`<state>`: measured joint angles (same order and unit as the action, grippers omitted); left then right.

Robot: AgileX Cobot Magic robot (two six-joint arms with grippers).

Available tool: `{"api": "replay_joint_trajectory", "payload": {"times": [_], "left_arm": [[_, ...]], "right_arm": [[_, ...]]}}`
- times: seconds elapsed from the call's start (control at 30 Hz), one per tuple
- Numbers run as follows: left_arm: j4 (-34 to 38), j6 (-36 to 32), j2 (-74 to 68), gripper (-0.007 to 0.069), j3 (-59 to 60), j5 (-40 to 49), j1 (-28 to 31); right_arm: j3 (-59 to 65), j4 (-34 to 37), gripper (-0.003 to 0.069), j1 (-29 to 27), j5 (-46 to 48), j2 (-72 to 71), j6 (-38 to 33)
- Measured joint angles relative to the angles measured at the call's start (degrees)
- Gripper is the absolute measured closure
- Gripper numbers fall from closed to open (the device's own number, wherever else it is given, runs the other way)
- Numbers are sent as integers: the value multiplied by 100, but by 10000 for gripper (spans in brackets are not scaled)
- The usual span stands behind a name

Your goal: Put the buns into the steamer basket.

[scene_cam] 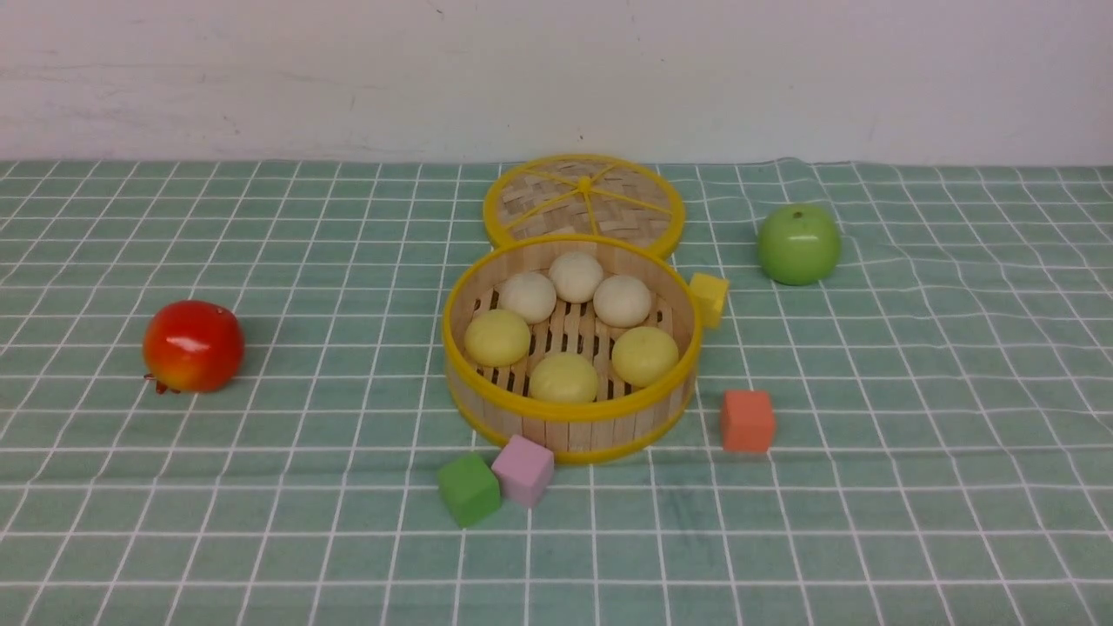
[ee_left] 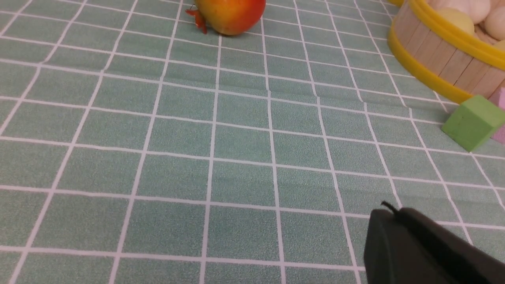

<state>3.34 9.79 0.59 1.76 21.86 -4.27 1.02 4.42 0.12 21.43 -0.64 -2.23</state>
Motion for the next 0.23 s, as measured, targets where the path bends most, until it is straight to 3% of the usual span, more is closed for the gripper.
{"api": "replay_joint_trajectory", "payload": {"times": [0.23], "left_arm": [[0, 0, 0, 638, 0, 0, 0]], "right_arm": [[0, 0, 526, 0, 0, 0, 0]]}}
